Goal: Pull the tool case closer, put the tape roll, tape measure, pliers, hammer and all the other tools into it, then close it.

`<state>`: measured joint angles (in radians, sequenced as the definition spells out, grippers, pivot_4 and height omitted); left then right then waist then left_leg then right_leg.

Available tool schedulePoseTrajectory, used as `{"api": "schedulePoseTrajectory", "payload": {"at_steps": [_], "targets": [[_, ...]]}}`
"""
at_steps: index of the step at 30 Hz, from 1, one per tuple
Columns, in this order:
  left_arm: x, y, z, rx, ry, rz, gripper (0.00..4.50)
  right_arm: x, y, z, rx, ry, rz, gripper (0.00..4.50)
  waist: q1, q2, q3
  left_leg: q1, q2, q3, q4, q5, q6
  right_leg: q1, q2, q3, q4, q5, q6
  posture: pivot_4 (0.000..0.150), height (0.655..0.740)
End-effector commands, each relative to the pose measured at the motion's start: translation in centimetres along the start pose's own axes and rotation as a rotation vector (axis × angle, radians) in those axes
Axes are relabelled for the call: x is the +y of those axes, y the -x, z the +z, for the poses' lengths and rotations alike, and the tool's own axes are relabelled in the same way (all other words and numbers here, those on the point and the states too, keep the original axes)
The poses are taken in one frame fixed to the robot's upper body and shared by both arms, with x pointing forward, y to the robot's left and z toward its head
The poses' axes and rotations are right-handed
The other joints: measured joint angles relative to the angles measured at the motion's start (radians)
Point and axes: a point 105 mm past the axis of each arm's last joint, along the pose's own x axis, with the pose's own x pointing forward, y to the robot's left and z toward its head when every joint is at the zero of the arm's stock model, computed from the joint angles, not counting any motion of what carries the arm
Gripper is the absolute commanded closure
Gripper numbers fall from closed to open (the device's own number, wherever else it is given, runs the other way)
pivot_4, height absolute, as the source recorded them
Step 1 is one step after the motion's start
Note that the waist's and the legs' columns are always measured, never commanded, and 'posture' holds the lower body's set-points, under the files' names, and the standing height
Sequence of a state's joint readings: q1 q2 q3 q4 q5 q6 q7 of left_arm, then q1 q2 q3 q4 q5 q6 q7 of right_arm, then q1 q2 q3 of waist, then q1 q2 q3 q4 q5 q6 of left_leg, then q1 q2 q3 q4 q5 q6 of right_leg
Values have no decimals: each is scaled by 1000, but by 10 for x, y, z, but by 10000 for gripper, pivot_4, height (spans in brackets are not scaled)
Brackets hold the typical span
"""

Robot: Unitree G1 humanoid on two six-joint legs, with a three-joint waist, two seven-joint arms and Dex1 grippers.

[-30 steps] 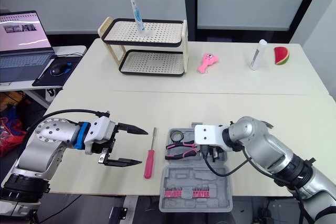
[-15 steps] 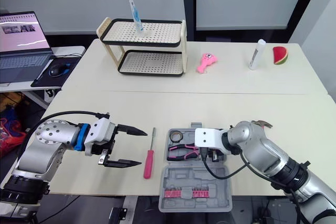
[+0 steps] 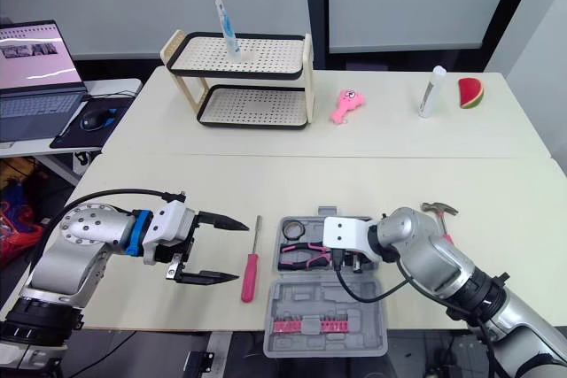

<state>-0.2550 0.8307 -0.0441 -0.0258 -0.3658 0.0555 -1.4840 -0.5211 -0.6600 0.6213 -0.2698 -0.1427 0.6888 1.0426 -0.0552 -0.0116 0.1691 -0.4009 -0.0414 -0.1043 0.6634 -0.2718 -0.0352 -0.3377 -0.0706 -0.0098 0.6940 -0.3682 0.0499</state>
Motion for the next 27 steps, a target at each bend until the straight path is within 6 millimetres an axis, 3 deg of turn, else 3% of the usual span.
{"api": "schedulePoseTrajectory", "payload": {"at_steps": [1, 3, 5, 11, 16, 20, 23, 27], "targets": [[1, 3, 7, 10, -37, 6, 0, 5, -1, 4, -14, 23, 9, 32460, 0, 0, 0, 0, 0, 0, 0, 0, 0, 0, 0, 0, 0, 0, 0, 1500, 7400], [2, 3, 7, 10, -39, 7, 0, 4, -2, 2, -13, 25, 4, 32460, 0, 0, 0, 0, 0, 0, 0, 0, 0, 0, 0, 0, 0, 0, 0, 1500, 7400], [2, 2, 8, 10, -42, 9, 0, 4, -3, 0, -12, 29, 0, 25261, 0, 0, 0, 0, 0, 0, 0, 0, 0, 0, 0, 0, 0, 0, 0, 1500, 7400], [5, 1, 8, 11, -43, 12, 0, -1, 5, 4, -35, 56, -16, 15308, 0, 0, 0, 0, 0, 0, 0, 0, 0, 0, 0, 0, 1, 0, 0, 1500, 7400], [8, 1, 8, 8, -44, 8, 0, -6, 27, 30, -191, 15, -20, 2805, 1, 0, 0, 0, 0, 0, 0, 0, 0, 0, 0, 0, 0, 0, 0, 1500, 7400], [11, 0, 8, 4, -50, 2, 0, -7, 34, 32, -297, 32, -79, 2805, 2, 0, 0, 0, 0, 0, 0, 0, 0, 0, 0, 0, 0, 0, 0, 1500, 7400], [11, -2, 9, -4, -56, 0, 0, -2, 32, 29, -383, -26, -111, 9448, 3, -1, -1, 0, 0, 0, 0, 0, 0, 1, 0, 0, 0, 0, 0, 1500, 7400], [8, -5, 10, -9, -61, -6, 0, -2, 15, 18, -423, -70, -231, 21249, 3, -1, -1, 1, 0, 0, 0, 0, 0, 1, 0, 0, 2, 0, 0, 1500, 7400]]}}
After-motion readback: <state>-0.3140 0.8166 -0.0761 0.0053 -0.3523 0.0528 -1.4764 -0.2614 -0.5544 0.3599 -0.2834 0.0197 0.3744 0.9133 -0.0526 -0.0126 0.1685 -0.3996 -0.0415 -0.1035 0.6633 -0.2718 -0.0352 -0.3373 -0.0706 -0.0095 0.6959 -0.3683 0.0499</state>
